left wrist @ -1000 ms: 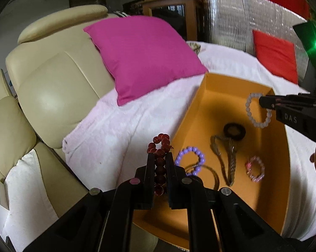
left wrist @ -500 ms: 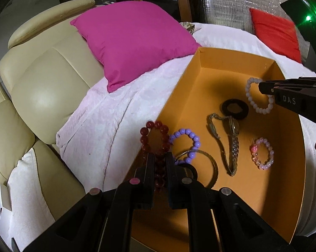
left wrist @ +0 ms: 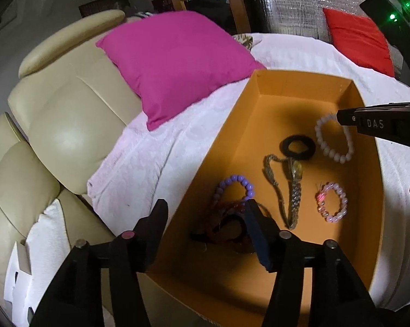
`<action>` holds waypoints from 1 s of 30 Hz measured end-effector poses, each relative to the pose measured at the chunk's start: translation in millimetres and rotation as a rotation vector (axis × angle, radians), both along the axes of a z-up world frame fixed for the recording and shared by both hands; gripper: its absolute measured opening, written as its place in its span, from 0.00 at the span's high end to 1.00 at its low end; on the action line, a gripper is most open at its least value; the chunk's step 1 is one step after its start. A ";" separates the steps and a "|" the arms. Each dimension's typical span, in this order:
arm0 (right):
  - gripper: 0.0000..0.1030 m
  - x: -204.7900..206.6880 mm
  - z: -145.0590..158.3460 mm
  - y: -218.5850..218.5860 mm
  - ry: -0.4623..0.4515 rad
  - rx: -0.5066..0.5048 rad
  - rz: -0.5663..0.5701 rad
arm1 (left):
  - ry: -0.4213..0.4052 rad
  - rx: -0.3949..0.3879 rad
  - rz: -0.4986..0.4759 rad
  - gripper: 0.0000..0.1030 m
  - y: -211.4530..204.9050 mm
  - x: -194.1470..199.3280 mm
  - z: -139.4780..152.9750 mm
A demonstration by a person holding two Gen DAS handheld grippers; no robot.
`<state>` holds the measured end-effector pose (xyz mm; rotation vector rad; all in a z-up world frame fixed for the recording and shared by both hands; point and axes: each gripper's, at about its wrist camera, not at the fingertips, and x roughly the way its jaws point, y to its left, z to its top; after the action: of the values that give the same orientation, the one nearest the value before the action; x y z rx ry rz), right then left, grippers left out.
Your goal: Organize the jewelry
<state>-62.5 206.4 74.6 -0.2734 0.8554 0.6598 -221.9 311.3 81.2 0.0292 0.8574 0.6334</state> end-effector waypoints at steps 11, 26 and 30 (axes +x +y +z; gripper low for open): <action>0.78 -36.6 56.7 -40.3 -0.069 0.084 0.041 | -0.126 0.095 0.005 0.26 -34.6 -21.6 62.9; 0.44 -102.3 118.1 -111.7 -0.152 0.097 0.063 | -0.313 0.097 -0.029 0.16 -79.7 -61.5 144.4; 0.40 -117.1 130.2 -124.1 -0.168 0.116 0.063 | -0.344 0.093 -0.027 0.16 -86.0 -73.0 159.1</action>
<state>-179.6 82.3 204.8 -0.2484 0.6472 0.7322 -294.9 225.3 240.3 0.0152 0.4941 0.6309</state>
